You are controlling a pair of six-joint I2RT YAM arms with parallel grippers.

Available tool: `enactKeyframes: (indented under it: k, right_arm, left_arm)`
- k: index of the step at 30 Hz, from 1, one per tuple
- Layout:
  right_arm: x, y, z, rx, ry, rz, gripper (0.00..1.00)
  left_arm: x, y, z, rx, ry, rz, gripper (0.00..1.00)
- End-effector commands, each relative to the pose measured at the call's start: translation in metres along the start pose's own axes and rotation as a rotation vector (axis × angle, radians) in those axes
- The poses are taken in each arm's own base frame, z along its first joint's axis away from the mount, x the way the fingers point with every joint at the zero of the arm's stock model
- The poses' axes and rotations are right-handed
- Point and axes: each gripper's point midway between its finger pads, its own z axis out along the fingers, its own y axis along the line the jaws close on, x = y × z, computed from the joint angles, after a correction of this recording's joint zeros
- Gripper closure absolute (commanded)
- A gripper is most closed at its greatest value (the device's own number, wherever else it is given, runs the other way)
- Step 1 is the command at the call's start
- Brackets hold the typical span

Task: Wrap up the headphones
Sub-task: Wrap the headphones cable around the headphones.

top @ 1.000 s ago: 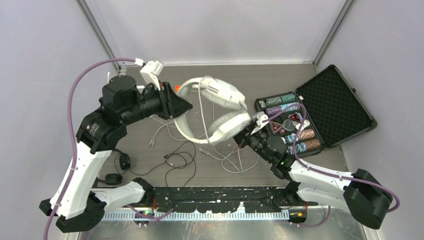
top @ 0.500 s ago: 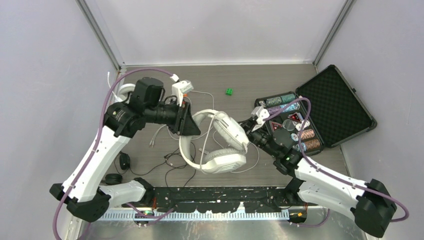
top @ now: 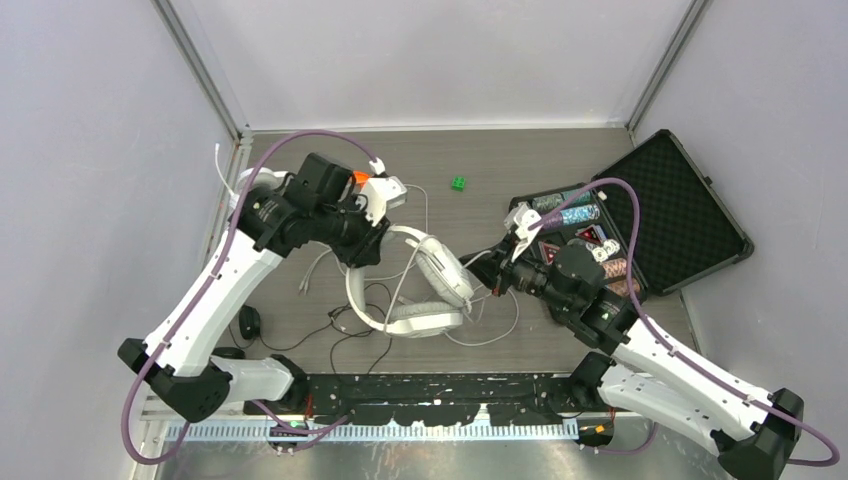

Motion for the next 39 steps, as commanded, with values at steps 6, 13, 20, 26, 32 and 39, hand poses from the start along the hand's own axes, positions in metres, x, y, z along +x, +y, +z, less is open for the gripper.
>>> enactKeyframes:
  k: [6, 13, 20, 26, 32, 39]
  right_arm:
    - [-0.032, 0.004, -0.006, 0.063, 0.097, 0.147, 0.99]
    - [-0.029, 0.008, -0.01, 0.072, 0.19, 0.189, 0.99]
    - [-0.045, 0.036, -0.019, -0.034, 0.206, 0.273, 0.99]
    - [-0.058, 0.039, -0.006, -0.041, 0.171, 0.352, 0.99]
    - [-0.062, 0.025, 0.009, 0.024, 0.167, 0.321, 0.99]
    - [-0.065, 0.032, 0.001, 0.02, 0.237, 0.359, 0.95]
  left_arm:
    - [-0.009, 0.024, -0.01, -0.158, -0.047, 0.3, 1.0]
    - [-0.022, 0.004, -0.014, -0.057, -0.143, 0.422, 1.0]
    - [-0.019, 0.022, -0.011, -0.127, -0.085, 0.507, 1.0]
    - [-0.033, 0.007, -0.007, -0.069, -0.199, 0.6, 1.0]
    - [-0.034, -0.012, 0.0, 0.041, -0.25, 0.616, 1.0]
    - [-0.024, 0.005, 0.006, -0.031, -0.185, 0.63, 1.0]
